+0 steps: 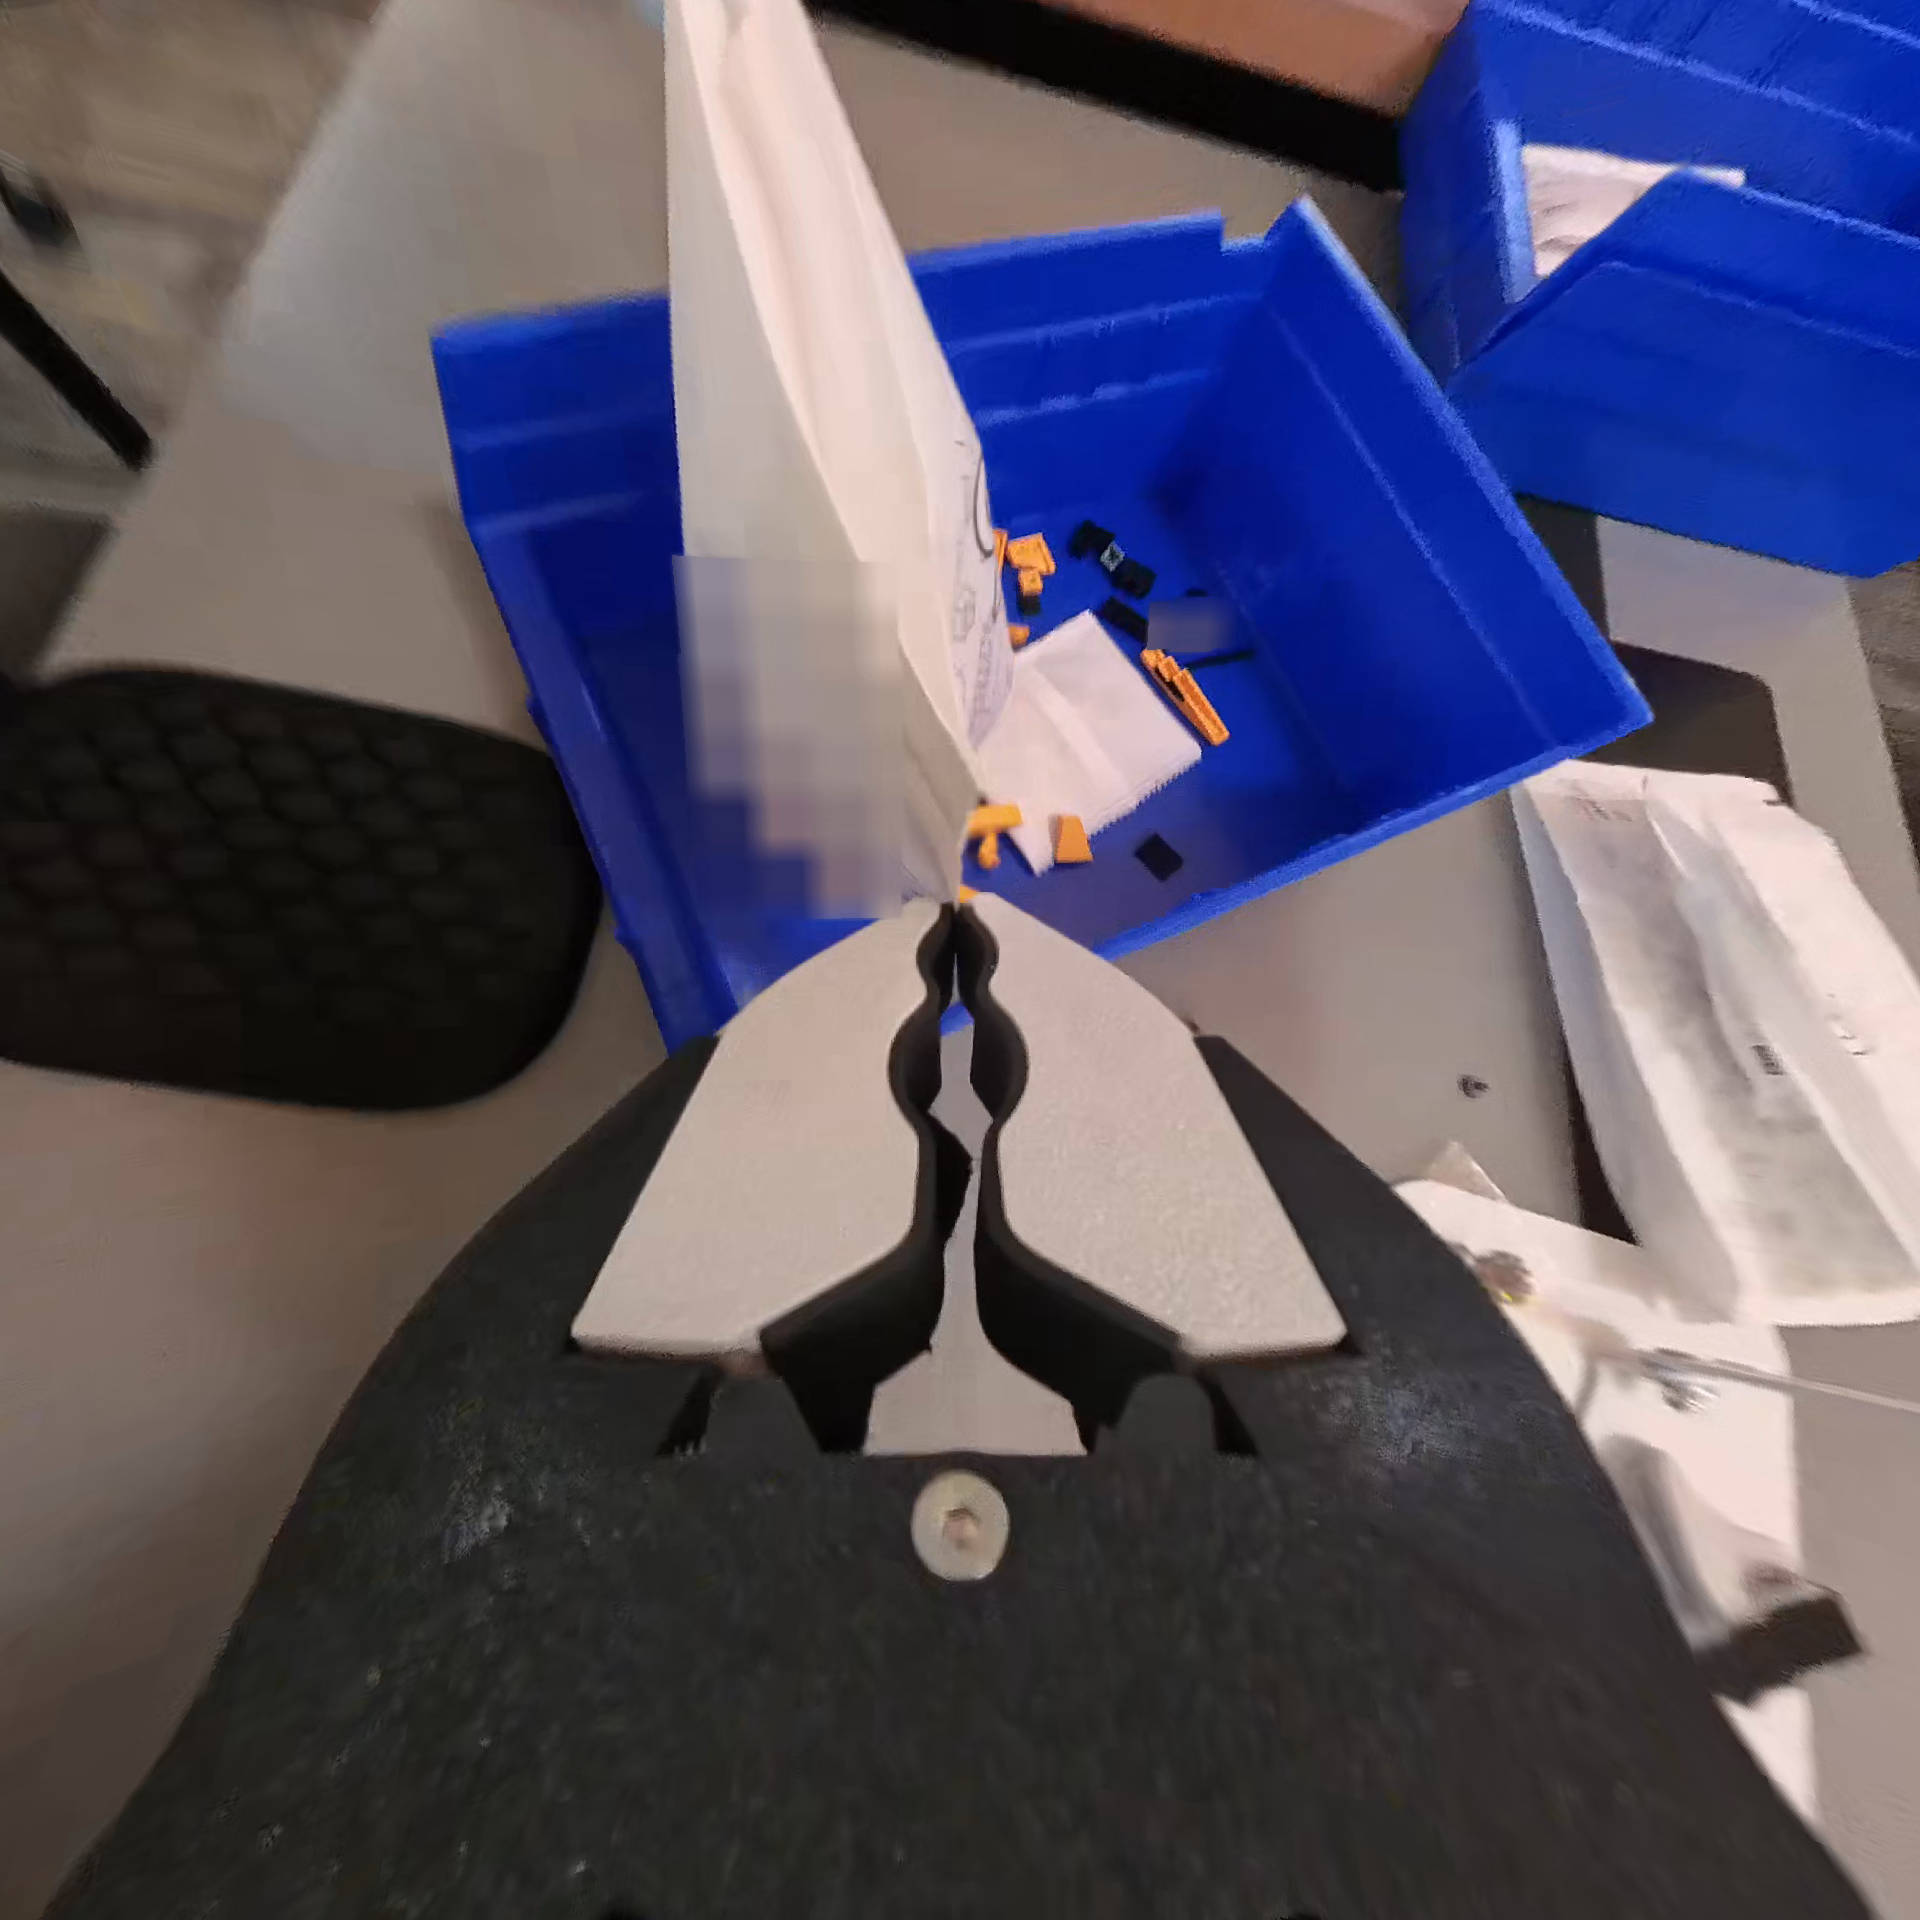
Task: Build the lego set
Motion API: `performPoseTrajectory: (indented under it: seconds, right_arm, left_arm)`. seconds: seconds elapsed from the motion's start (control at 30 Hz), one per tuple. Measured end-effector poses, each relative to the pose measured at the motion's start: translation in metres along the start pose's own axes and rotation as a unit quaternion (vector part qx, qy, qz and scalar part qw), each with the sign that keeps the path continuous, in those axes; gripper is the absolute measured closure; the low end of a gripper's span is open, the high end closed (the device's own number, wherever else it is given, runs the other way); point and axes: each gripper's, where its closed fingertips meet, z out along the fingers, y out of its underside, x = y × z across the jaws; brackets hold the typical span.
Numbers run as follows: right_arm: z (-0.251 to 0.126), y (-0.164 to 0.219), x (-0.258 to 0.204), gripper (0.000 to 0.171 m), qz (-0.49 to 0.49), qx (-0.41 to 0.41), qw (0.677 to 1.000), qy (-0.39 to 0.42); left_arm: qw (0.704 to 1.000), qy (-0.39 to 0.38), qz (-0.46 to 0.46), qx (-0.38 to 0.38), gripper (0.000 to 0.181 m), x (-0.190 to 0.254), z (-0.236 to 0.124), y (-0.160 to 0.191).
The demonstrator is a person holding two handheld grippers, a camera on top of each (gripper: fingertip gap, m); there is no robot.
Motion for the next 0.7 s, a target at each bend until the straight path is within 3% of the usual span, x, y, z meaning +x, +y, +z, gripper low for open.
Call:
performPoseTrajectory:
  seconds: [0.03,0.17,0.53,0.7]
  right_arm:
    - [-0.002,-0.004,0.002,0.171,0.020,0.020,1.000,-0.008]
    - [-0.007,-0.013,0.010,0.171,0.066,0.069,0.995,-0.027]
    - [-0.004,-0.004,0.015,0.171,0.074,0.047,0.996,-0.022]
    - [0.006,-0.017,0.005,0.171,0.063,0.051,0.996,-0.038]
  left_arm:
    - [1.000,0.001,-0.008,0.017,0.176,-0.003,-0.001,-0.003]
    - [1.000,0.000,-0.007,0.030,0.173,-0.007,0.007,-0.002]
    - [0.999,-0.027,-0.001,0.025,0.181,-0.019,0.010,-0.004]
    - [1.000,-0.017,0.002,0.019,0.181,-0.011,0.031,-0.011]
